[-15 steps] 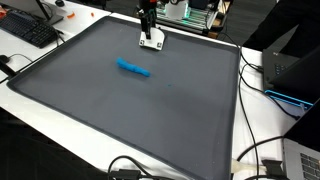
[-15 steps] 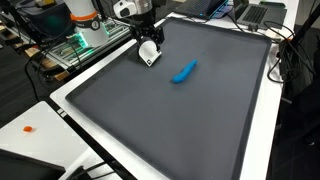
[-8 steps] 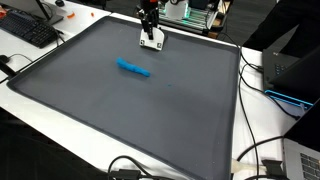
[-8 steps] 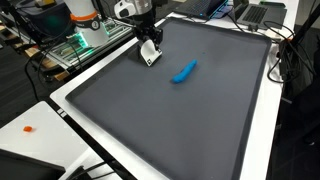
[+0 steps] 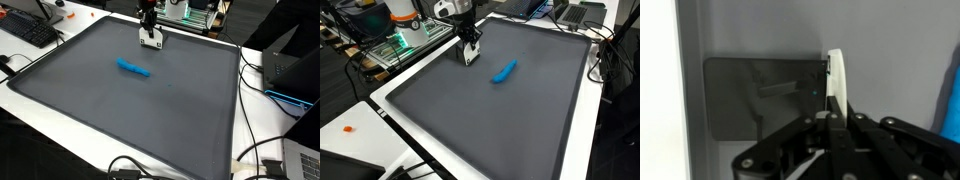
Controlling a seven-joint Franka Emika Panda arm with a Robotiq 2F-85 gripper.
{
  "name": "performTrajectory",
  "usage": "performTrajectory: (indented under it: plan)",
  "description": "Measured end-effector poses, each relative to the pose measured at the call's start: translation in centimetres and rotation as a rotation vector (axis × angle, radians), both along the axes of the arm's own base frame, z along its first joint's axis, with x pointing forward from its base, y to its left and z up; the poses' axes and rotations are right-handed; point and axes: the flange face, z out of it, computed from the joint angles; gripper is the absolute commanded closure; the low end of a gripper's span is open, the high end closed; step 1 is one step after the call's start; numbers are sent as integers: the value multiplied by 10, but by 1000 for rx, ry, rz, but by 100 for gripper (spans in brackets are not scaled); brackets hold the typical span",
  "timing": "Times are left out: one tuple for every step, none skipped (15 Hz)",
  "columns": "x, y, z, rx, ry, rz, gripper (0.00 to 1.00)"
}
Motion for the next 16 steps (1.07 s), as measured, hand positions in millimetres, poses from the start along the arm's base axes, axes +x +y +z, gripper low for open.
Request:
performTrajectory:
  plan:
    - [0, 0, 0, 0, 0, -1, 99]
    - [0, -1, 0, 0, 0, -2, 99]
    - [0, -1, 0, 0, 0, -5, 99]
    - [0, -2, 1, 1, -1, -7, 99]
    - [1, -2, 2, 1, -4, -8, 99]
    - [1, -2, 4, 1, -9, -9, 99]
    - [2, -2, 7, 0, -16, -5, 99]
    - [3, -1, 13, 1, -24, 3, 99]
    - [4, 1, 19, 3, -31, 13, 99]
    - [5, 3, 27, 4, -38, 31, 99]
    - [6, 6, 36, 5, -43, 55, 99]
    - [8, 9, 46, 7, -49, 88, 99]
    - [10, 13, 57, 4, -49, 127, 99]
    - [12, 17, 66, 0, -34, 171, 99]
    - [15, 21, 76, -4, -13, 222, 99]
    - [19, 25, 86, -11, 1, 277, 99]
